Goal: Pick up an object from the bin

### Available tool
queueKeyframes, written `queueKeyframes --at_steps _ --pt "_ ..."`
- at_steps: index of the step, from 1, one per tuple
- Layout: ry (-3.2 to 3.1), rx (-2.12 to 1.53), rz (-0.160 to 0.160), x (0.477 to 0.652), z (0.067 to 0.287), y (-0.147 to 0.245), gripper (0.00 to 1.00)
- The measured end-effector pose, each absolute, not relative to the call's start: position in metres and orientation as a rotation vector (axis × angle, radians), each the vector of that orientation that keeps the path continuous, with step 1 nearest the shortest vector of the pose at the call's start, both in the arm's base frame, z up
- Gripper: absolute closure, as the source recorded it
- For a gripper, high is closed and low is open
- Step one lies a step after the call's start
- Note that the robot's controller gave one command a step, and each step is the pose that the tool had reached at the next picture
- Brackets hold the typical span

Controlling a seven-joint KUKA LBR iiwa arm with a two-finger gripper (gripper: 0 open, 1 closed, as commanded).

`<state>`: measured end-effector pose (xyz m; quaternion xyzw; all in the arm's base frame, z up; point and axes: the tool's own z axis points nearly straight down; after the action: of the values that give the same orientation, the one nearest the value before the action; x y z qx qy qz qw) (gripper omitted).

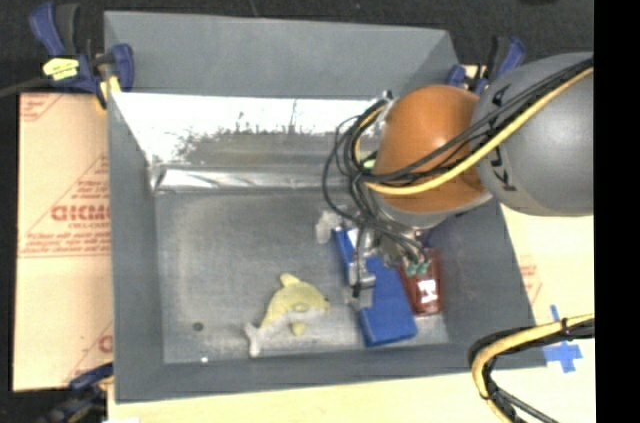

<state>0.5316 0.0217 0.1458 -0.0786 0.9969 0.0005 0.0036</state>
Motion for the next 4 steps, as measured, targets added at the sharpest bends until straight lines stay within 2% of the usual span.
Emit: queueKeyframes --at_steps 1,2,3,4 --pt "3.109 -0.337 -0.001 0.523 0.114 0.053 0.0" --pt "3.131 -0.048 0.0 0.493 0.099 0.05 0.0" --pt "3.112 -0.265 0.001 0.501 0.07 0.039 1.0" --pt "3.112 -0.264 0.002 0.501 0.07 0.039 1.0"
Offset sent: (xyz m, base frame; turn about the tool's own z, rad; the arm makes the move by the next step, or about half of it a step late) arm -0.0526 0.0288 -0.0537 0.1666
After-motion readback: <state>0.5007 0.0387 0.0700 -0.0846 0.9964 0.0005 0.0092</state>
